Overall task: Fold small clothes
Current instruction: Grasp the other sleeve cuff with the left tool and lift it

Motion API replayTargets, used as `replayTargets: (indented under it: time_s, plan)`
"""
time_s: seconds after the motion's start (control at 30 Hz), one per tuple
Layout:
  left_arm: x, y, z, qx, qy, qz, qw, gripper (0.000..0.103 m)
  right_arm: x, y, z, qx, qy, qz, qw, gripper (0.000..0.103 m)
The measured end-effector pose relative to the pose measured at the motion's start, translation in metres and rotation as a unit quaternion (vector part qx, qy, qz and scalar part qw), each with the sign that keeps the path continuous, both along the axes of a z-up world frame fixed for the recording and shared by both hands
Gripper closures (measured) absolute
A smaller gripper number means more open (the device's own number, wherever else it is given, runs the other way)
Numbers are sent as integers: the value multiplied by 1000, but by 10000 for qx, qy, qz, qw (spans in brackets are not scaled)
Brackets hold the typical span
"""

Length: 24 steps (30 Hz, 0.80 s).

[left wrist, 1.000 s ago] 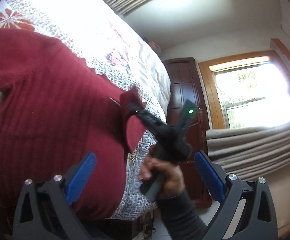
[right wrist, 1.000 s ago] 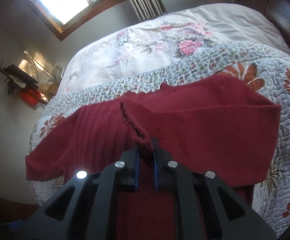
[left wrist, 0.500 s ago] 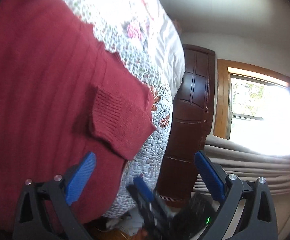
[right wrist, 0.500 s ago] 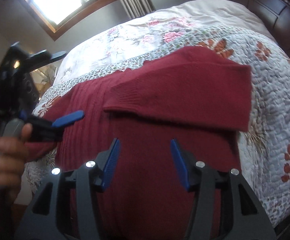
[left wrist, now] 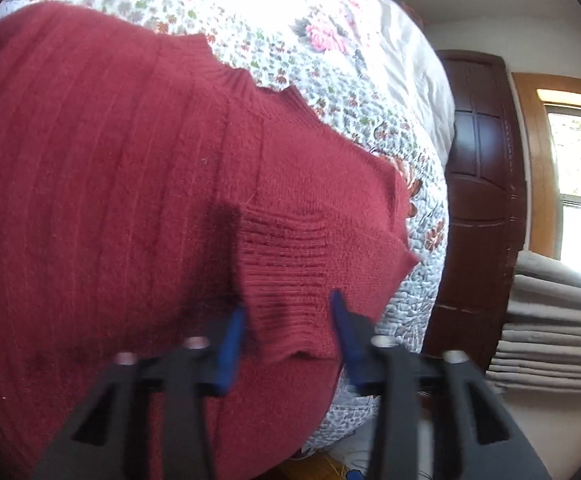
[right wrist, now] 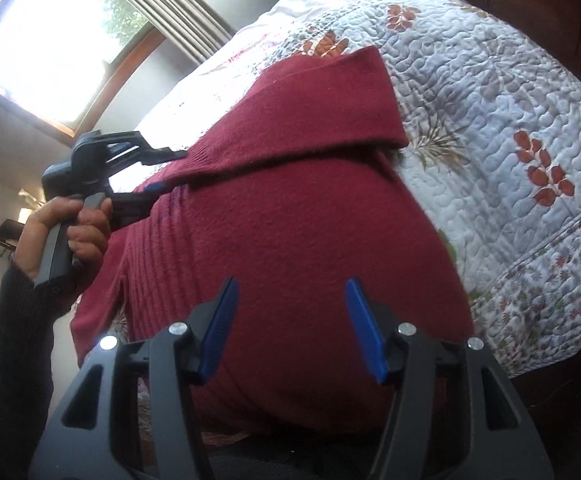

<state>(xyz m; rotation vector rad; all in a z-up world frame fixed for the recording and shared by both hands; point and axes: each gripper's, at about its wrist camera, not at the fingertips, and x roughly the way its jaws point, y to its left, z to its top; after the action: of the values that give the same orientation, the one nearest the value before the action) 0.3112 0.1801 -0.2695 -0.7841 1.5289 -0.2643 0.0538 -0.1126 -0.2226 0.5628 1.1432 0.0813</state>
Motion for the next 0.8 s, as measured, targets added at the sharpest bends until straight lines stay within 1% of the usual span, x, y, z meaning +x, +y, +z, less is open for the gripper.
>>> replayTargets:
  time_s: [0.03, 0.1, 0.17, 0.23, 0.3, 0.43, 0.5, 0.57, 0.6, 0.67, 0.77, 0.8]
  plan:
    - [2, -1, -1, 36, 21, -39, 10000, 88, 2, 4, 0, -1, -5, 54, 10000, 46]
    - [4, 1, -1, 59, -45, -58, 10000, 95, 1, 10, 2, -14, -40, 138, 9999, 46]
    - [9, -1, 1, -7, -192, -82, 9998, 97, 2, 12, 3, -41, -71, 169, 9998, 46]
    - [11, -2, 13, -98, -425, -214, 9988, 97, 1, 11, 3, -48, -73, 131, 9999, 46]
    - [15, -2, 31, -190, -669, -336, 9970, 97, 1, 9, 2, -35, -23, 76, 10000, 46]
    - [16, 15, 88, -205, -1383, -401, 9894, 97, 1, 7, 0, -60, 22, 38, 10000, 46]
    - [11, 40, 112, -186, -1686, -282, 9851, 97, 0, 7, 2, -74, -5, 31, 10000, 46]
    - [7, 69, 124, -54, -1858, -109, 9825, 97, 1, 5, 0, -62, -2, -3, 10000, 46]
    - [6, 86, 125, 11, -1888, 14, 9820, 97, 1, 4, 0, -48, 20, -19, 10000, 46]
    - [3, 123, 117, 144, -1802, 307, 9830, 97, 1, 4, -2, -30, 54, -19, 10000, 46]
    - [-2, 168, 90, 271, -1500, 617, 9864, 97, 2, 9, -2, -61, 89, 72, 9999, 46]
    - [-4, 177, 77, 250, -1382, 675, 9878, 97, 2, 11, -2, -77, 92, 112, 9999, 46]
